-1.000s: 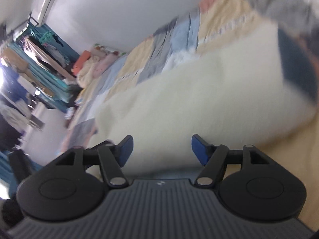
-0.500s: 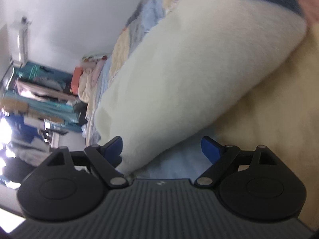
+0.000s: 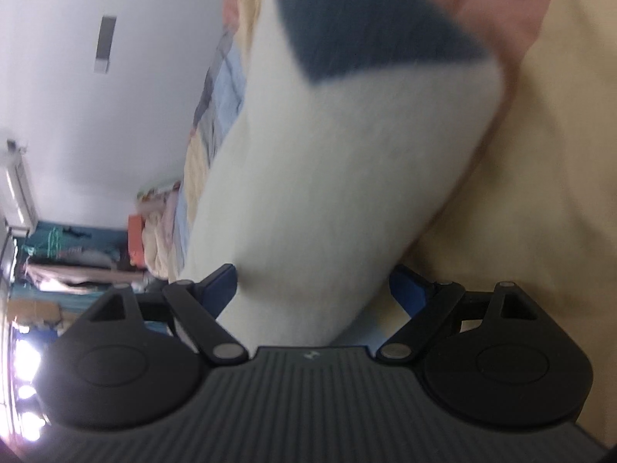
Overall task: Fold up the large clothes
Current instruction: 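Grasp the rolled sweater ends with the right gripper while the left gripper grasps too, then lift the rolled sweater with both grippers and carry it up the bed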
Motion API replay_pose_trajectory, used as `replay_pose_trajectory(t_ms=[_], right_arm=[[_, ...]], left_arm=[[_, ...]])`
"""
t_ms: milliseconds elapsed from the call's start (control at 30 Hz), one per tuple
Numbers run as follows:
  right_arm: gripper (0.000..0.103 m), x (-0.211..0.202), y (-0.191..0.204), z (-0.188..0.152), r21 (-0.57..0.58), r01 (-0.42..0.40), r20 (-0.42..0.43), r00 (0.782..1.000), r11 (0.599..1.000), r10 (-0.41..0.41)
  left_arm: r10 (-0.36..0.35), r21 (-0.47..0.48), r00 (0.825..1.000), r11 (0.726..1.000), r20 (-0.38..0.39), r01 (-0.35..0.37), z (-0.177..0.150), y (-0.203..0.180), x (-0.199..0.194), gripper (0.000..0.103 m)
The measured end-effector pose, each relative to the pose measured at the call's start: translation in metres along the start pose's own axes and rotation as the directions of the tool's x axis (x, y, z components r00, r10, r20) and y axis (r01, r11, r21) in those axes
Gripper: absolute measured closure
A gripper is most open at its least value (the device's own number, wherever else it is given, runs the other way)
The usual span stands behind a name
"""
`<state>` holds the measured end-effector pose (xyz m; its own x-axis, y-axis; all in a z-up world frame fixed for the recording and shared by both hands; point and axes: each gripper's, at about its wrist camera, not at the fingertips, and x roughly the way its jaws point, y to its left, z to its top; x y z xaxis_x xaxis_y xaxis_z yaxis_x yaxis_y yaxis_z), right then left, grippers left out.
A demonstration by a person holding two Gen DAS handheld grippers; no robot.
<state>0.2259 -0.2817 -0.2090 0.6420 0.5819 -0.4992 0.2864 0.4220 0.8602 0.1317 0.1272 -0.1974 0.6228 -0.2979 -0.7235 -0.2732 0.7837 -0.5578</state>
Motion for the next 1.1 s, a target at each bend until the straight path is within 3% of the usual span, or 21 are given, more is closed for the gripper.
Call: replay_pose_trajectory(t_ms=[200, 267, 400, 567, 633, 667, 767, 900, 1000, 1033, 1100], right_arm=[[0.015, 0.005, -0.005, 0.001, 0.02, -0.005, 0.008, 1.0, 1.0, 0.004], [0.022, 0.011, -0.001, 0.002, -0.002, -0.026, 0.002, 1.0, 1.0, 0.026], [0.021, 0.013, 0.011, 0.001, -0.061, -0.042, -0.006, 0.999, 0.997, 0.042], [0.021, 0.004, 0.014, 0.003, -0.078, -0.102, 0.004, 0.995, 0.992, 0.103], [0.021, 0.002, 0.016, 0.004, -0.079, -0.125, 0.009, 0.992, 0.989, 0.126], [0.021, 0.002, 0.017, 0.006, -0.078, -0.139, 0.013, 0.99, 0.987, 0.14], [0.021, -0.001, 0.018, 0.01, -0.07, -0.172, 0.023, 0.985, 0.983, 0.174], [0.021, 0.0, 0.016, 0.012, -0.06, -0.169, 0.025, 0.985, 0.984, 0.17], [0.021, 0.002, 0.015, 0.011, -0.053, -0.157, 0.025, 0.987, 0.986, 0.158], [0.021, 0.003, 0.014, 0.012, -0.045, -0.152, 0.025, 0.988, 0.987, 0.153], [0.021, 0.008, 0.014, 0.01, -0.028, -0.142, 0.025, 0.99, 0.99, 0.142]], left_arm=[[-0.019, -0.02, 1.0, 1.0, -0.011, 0.018, 0.001, 0.001, 0.002, 0.006], [-0.022, -0.02, 1.0, 1.0, -0.013, 0.021, 0.002, 0.001, 0.003, 0.006], [-0.028, -0.017, 1.0, 0.999, -0.01, 0.027, 0.004, 0.002, 0.004, 0.006], [-0.044, -0.03, 0.999, 0.999, -0.005, 0.043, 0.003, 0.005, 0.002, 0.006], [-0.072, -0.078, 0.997, 0.994, 0.019, 0.074, 0.002, 0.011, -0.004, 0.006], [-0.111, -0.136, 0.993, 0.984, 0.049, 0.117, 0.0, 0.019, -0.009, 0.006], [-0.233, -0.333, 0.965, 0.907, 0.12, 0.26, 0.003, 0.048, -0.015, 0.006], [-0.27, -0.511, 0.951, 0.803, 0.151, 0.308, 0.002, 0.082, -0.01, 0.006], [-0.293, -0.578, 0.938, 0.74, 0.183, 0.344, 0.002, 0.094, -0.007, 0.007], [-0.3, -0.582, 0.932, 0.729, 0.203, 0.361, 0.002, 0.095, -0.008, 0.008], [-0.275, -0.551, 0.937, 0.758, 0.217, 0.35, 0.006, 0.095, -0.011, 0.014]])
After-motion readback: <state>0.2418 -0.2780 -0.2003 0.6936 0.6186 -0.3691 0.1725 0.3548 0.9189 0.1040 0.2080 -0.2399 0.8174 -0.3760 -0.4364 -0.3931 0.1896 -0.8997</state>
